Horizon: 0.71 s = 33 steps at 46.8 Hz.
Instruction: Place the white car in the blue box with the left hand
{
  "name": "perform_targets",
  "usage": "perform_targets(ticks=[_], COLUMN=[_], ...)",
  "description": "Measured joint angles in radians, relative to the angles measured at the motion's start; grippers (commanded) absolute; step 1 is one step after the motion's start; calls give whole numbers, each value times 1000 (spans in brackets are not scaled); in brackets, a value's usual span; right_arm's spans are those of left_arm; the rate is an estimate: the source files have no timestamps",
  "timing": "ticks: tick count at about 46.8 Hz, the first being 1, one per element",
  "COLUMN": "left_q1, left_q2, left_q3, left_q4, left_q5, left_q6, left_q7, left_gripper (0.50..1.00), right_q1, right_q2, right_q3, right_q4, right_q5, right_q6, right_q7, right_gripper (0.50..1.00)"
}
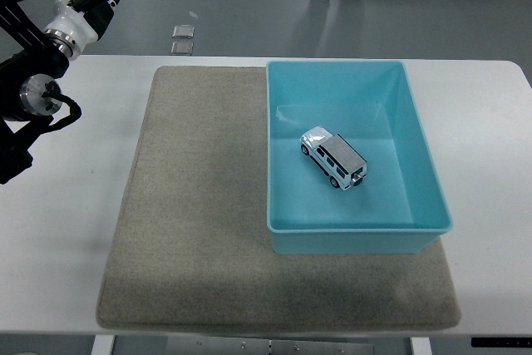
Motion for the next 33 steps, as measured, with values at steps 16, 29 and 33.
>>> perform_targets(ticks=[16, 29, 33], left_q1=[51, 73, 85], left_q2=[-2, -1, 0], left_q3=[-62, -90, -106], left_q4=[-2, -2, -2], left_q5=[-2, -3, -3], left_q6=[-45, -71, -74], left_q7=[9, 8, 8], left_gripper=[1000, 1000, 1000], right_q1=[0, 0, 0], right_q2=[0, 0, 0], right_q3=[0, 1, 1], right_q4=[0, 0, 0], right_q5=[0, 0, 0], right_q6=[0, 0, 0], right_q7=[0, 0, 0], right_gripper=[936, 936, 936])
